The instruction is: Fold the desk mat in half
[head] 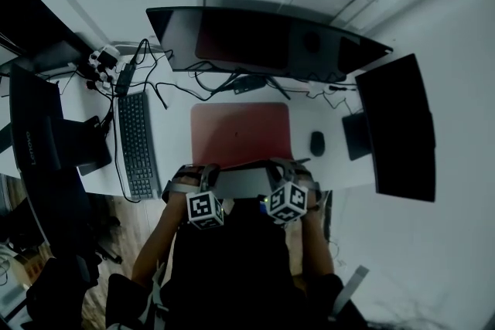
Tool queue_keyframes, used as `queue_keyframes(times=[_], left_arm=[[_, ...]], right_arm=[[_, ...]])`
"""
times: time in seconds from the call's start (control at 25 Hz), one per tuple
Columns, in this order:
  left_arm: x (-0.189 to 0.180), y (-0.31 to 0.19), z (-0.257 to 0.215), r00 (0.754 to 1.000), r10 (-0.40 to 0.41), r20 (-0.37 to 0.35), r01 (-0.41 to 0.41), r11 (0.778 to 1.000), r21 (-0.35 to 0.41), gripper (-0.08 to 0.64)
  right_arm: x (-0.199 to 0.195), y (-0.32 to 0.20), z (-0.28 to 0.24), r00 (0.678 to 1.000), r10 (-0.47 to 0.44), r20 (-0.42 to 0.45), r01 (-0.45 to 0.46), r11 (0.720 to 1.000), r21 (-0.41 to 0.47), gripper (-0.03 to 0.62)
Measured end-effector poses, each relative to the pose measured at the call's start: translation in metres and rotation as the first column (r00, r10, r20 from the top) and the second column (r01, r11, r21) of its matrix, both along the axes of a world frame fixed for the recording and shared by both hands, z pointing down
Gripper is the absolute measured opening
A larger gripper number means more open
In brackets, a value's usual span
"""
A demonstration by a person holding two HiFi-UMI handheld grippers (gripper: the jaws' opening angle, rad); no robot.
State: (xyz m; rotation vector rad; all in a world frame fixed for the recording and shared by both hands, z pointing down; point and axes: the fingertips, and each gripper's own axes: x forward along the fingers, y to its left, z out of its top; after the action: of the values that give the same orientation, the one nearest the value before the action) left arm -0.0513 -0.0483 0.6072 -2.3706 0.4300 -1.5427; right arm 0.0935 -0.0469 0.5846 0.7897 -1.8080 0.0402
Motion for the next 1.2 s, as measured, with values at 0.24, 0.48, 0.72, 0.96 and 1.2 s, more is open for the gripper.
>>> queue_keyframes(times=[0.24, 0.48, 0.72, 0.96, 1.2], left_arm=[[0.004, -0.036, -0.018, 0.999, -0.045, -0.008, 0.046, 0.998, 0.05, 0.02], [0.012, -0.069, -0.026, 0.993, -0.118, 0.002, 0.117, 0.989, 0.085, 0.02], [0.019, -0.1, -0.03, 0.99, -0.141, 0.022, 0.138, 0.983, 0.122, 0.021], [0.023, -0.129, -0.025, 0.985, -0.17, 0.024, 0.164, 0.976, 0.146, 0.021], [0.029, -0.158, -0.014, 0.982, -0.188, 0.027, 0.181, 0.97, 0.161, 0.021]], right_arm=[[0.003, -0.03, -0.015, 0.999, -0.024, 0.022, 0.023, 0.999, 0.04, 0.017], [0.012, -0.063, -0.016, 0.998, -0.055, 0.041, 0.053, 0.997, 0.053, 0.017], [0.021, -0.091, -0.016, 0.996, -0.068, 0.058, 0.064, 0.996, 0.062, 0.017], [0.026, -0.118, -0.014, 0.995, -0.06, 0.076, 0.054, 0.996, 0.074, 0.017], [0.029, -0.143, -0.001, 0.995, -0.066, 0.069, 0.062, 0.996, 0.061, 0.017]])
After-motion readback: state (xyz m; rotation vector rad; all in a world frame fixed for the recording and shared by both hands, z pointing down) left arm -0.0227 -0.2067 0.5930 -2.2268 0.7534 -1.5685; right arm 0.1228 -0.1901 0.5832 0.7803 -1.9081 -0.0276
